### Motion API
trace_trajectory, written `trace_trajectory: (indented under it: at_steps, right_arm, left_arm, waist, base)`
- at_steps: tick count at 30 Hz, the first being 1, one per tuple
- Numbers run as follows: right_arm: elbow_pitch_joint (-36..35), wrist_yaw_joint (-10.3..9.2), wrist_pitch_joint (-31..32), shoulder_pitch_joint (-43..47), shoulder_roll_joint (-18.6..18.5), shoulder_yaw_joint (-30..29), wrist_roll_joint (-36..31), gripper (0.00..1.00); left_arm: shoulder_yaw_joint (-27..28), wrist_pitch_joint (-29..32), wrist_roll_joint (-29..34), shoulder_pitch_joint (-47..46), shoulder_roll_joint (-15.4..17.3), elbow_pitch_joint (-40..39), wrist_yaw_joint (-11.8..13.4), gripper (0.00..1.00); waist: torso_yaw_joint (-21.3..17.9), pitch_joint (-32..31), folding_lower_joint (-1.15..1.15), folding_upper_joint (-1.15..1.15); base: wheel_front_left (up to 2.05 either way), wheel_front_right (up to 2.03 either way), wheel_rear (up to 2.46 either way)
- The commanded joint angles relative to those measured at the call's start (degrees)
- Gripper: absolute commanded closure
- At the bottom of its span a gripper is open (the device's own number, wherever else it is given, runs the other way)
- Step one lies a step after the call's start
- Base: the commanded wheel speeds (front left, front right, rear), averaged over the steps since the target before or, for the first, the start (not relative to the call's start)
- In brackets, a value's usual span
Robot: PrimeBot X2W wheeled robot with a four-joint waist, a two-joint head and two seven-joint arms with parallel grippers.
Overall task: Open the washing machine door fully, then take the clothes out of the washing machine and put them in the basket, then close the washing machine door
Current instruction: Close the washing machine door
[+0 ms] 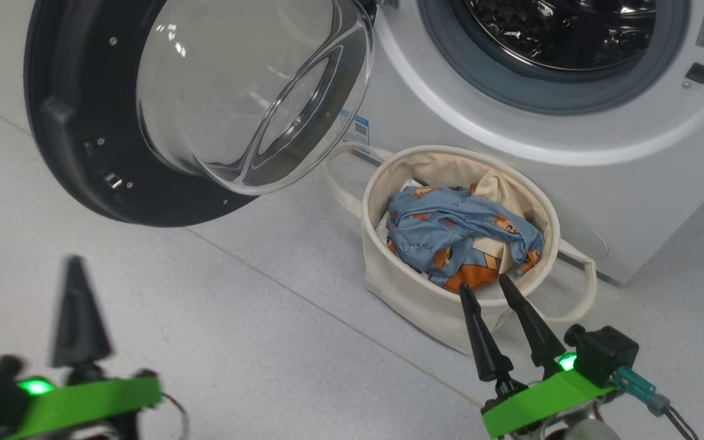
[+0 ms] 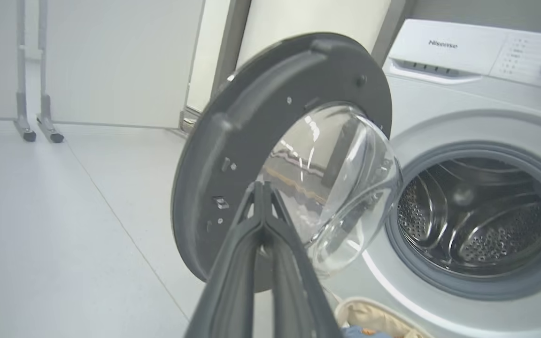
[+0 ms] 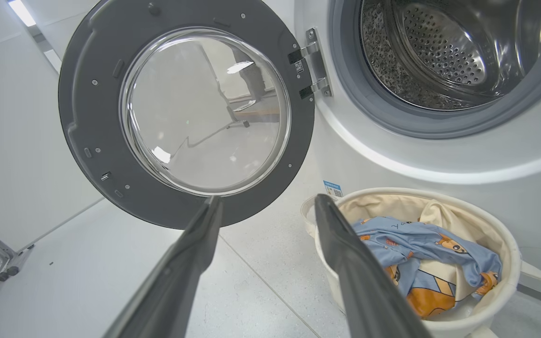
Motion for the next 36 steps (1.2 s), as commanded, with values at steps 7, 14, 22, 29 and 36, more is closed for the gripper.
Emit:
trace_trajectory:
  at_steps: [7, 14, 22, 29, 36]
  right_arm:
    - [-2.27, 0.01, -0.70, -2.25, -0.01, 1.23, -1.15, 0.00]
    - [-2.57, 0.01, -0.70, -3.56, -0.01, 1.33, -2.35, 0.00]
    - [-1.66, 0.01, -0.70, -5.24, -0.01, 1.55, -4.75, 0.00]
    - [-1.54, 0.01, -0.70, -5.49, -0.81, 1.69, -5.86, 0.00]
    - [-2.24, 0.01, -0.70, -6.45, -1.70, 1.83, -6.28, 0.00]
  left_arm:
    - [17.34, 3.48, -15.07, -2.19, 4.20, -10.44, -6.25, 1.00]
    - [29.85, 16.38, -36.36, -9.67, 12.50, -7.81, -6.59, 1.00]
    - [37.49, 30.81, -53.23, -24.92, 27.98, 8.69, -3.83, 1.00]
    - [36.72, 36.15, -56.76, -34.21, 35.93, 23.14, -2.43, 1.00]
    - [38.24, 38.92, -60.06, -40.33, 39.36, 34.92, 1.86, 1.00]
  waist:
    - [-1.09, 2.35, 0.00, 0.00]
    - [-1.82, 5.09, 0.00, 0.00]
    - [-3.12, 7.61, 0.00, 0.00]
    - [-4.72, 9.00, 0.00, 0.00]
    - [-7.52, 11.40, 0.00, 0.00]
  base:
    - [0.00, 0.00, 0.00]
    - [0.00, 0.00, 0.00]
    - [0.00, 0.00, 0.00]
    - [0.00, 0.00, 0.00]
    - [0.00, 0.00, 0.00]
